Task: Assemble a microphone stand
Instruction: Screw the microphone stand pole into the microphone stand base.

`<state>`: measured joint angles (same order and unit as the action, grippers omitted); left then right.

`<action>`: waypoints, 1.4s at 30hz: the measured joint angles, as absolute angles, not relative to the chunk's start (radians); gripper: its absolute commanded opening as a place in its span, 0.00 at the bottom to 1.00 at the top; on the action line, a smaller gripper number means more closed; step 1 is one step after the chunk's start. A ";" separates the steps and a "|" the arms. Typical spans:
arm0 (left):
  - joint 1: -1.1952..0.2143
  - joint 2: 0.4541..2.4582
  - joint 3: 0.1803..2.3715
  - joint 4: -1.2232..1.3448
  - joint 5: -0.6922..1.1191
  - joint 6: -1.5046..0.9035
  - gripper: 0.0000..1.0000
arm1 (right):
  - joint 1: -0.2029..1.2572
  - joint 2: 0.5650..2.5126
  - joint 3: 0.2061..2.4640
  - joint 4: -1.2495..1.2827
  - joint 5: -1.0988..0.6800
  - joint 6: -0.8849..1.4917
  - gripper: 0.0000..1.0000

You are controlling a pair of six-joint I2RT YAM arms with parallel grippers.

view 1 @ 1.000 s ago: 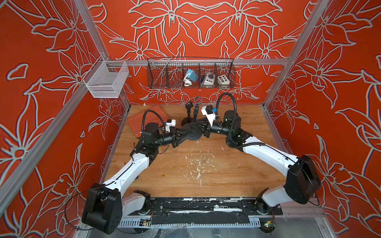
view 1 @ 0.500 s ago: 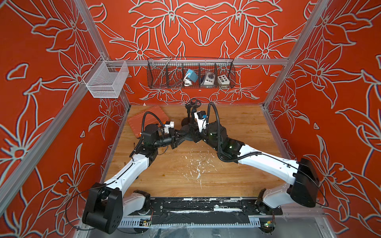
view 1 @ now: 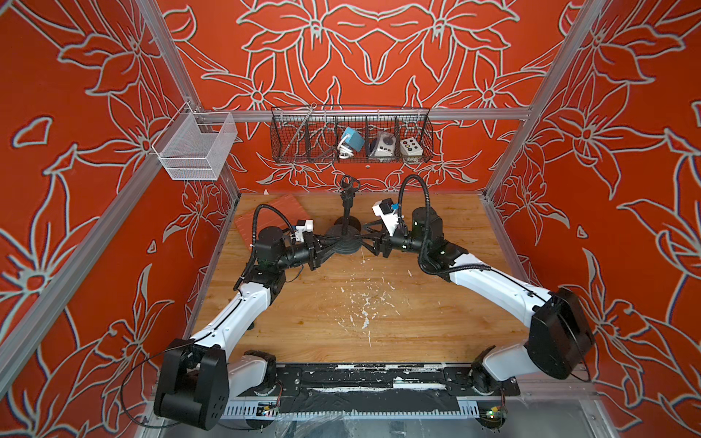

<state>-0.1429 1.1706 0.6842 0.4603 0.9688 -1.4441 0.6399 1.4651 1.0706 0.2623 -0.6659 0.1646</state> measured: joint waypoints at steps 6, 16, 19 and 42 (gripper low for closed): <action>-0.143 1.171 0.684 0.479 0.990 -1.449 0.00 | 0.636 1.465 1.081 0.231 -0.716 0.101 0.48; -0.143 1.162 0.684 0.488 1.017 -1.463 0.00 | 0.633 1.509 1.164 0.250 -0.767 0.102 0.47; -0.143 1.157 0.684 0.488 1.024 -1.464 0.00 | 0.633 1.543 1.206 0.270 -0.778 0.123 0.44; -0.132 1.169 0.684 0.487 1.067 -1.470 0.00 | 0.692 1.601 1.214 0.422 -0.751 0.220 0.00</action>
<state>-0.1318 1.1690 0.6842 0.4866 1.0672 -1.4704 0.6922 1.6012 1.2140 0.4221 -0.7513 0.2203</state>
